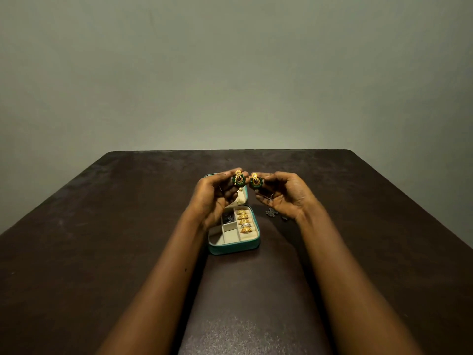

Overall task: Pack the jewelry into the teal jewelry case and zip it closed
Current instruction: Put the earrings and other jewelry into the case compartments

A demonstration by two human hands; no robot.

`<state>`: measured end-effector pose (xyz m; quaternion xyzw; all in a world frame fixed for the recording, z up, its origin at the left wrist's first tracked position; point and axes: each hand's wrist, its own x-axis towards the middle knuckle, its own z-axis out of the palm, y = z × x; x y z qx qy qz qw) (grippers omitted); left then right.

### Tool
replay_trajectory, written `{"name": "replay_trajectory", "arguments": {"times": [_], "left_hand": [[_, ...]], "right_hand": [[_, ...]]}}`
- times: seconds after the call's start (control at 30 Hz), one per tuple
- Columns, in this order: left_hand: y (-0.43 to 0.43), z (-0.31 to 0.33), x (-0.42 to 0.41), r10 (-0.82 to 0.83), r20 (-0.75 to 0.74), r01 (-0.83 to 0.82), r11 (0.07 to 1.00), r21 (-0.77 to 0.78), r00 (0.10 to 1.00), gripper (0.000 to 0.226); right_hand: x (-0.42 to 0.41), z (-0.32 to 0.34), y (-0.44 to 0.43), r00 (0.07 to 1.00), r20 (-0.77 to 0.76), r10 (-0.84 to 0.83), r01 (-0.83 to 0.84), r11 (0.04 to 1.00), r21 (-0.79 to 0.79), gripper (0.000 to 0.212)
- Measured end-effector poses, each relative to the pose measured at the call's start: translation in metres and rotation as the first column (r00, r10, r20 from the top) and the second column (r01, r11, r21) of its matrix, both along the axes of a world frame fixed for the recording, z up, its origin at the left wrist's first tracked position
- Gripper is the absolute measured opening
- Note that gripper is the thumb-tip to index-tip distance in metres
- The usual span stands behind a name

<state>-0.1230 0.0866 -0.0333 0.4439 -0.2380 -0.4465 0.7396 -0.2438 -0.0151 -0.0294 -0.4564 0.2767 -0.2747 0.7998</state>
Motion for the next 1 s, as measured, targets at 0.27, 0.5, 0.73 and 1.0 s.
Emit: {"name": "replay_trajectory", "arguments": {"times": [0.27, 0.5, 0.73, 1.0], "left_hand": [[0.03, -0.003, 0.012, 0.052, -0.042, -0.052, 0.999, 0.001, 0.998, 0.025], [0.06, -0.001, 0.017, 0.113, 0.232, -0.154, 0.974, 0.165, 0.966, 0.019], [0.071, -0.006, 0.014, 0.02, 0.537, -0.241, 0.907, 0.345, 0.844, 0.022], [0.073, 0.0, 0.015, 0.021, 0.626, -0.303, 0.887, 0.348, 0.78, 0.024]], "right_hand": [[0.007, 0.003, 0.019, 0.993, -0.076, 0.096, -0.104, 0.989, -0.107, 0.023], [0.018, 0.002, 0.033, 0.95, -0.232, 0.208, -0.267, 0.929, -0.257, 0.011], [0.025, 0.002, 0.054, 0.827, -0.519, 0.215, -0.482, 0.748, -0.457, 0.014], [0.03, 0.002, 0.062, 0.77, -0.638, -0.021, -0.51, 0.582, -0.634, 0.013]]}}
